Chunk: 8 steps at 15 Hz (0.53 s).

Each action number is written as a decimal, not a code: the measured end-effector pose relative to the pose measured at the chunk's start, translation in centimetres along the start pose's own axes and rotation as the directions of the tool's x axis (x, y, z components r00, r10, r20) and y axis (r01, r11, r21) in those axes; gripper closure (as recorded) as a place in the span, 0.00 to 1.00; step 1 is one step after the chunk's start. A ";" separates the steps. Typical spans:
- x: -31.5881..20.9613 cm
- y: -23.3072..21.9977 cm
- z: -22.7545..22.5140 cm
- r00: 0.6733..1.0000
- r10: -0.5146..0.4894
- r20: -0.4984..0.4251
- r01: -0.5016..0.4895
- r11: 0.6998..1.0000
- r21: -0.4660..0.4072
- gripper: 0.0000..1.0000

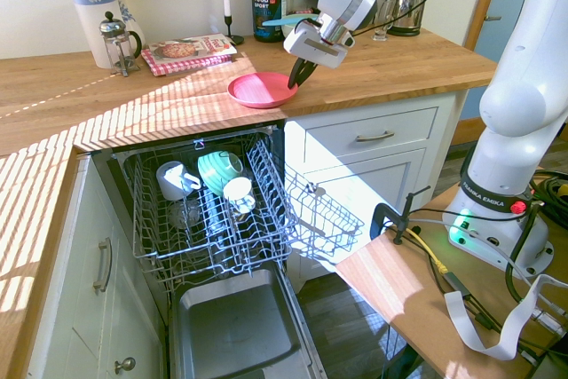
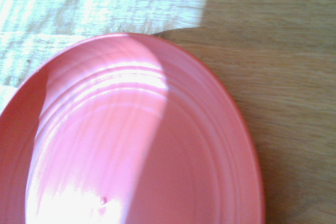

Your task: Put the plate in the dishwasher

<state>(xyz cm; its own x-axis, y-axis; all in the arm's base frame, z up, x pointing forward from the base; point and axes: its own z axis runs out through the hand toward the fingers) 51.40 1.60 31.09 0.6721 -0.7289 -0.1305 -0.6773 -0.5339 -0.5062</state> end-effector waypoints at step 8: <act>1.6 -1.9 -2.2 0.998 -0.020 -0.055 0.019 1.000 -0.015 1.00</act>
<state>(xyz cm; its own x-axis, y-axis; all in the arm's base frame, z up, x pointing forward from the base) 53.10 0.48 33.73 0.6678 -0.7407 -0.0736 -0.6690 -0.5540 -0.4955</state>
